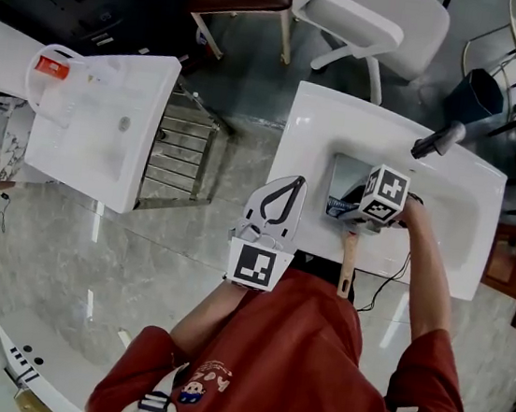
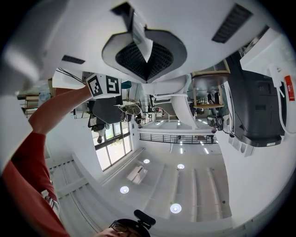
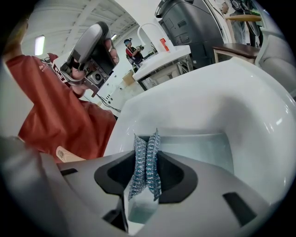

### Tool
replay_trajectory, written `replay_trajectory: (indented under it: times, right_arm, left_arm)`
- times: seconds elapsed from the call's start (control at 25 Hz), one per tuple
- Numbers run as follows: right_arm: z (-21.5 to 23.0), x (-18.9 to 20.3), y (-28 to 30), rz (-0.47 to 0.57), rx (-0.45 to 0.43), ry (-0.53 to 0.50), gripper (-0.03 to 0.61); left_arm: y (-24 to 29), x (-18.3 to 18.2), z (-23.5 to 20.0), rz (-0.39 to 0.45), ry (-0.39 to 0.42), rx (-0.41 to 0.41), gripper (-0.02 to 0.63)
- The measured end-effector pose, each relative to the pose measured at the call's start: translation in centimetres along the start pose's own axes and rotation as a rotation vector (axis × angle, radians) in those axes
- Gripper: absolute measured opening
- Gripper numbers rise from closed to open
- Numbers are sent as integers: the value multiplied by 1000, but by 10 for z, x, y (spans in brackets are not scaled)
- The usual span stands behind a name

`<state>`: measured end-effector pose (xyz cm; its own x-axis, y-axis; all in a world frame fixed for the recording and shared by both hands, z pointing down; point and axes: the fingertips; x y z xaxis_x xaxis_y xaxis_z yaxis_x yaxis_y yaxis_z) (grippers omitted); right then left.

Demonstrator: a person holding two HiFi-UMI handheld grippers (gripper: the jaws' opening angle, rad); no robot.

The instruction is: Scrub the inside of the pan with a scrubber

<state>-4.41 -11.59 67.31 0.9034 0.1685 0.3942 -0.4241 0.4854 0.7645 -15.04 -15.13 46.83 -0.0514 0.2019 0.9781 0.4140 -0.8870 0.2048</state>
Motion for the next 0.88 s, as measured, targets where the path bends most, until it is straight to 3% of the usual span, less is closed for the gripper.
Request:
replay_trajectory:
  times: [0.32, 0.56, 0.88]
  right_arm:
    - [25, 2, 0, -2, 134, -48, 152]
    - [57, 2, -3, -4, 347, -98, 153]
    - [95, 6, -2, 0, 553, -129, 152]
  left_arm:
    - [3, 7, 1, -20, 7, 6, 11]
    - [5, 10, 2, -33, 7, -1, 11]
    - [7, 16, 8, -53, 14, 4, 11]
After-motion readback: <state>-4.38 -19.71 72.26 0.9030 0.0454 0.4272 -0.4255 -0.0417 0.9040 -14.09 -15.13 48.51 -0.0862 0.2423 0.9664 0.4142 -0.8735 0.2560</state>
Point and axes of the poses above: the fingertips, and each gripper's own axes: y forward along the fingers, z to its right, x out of its underside, and after that the axes turned 3 degrees about -y, right-handed
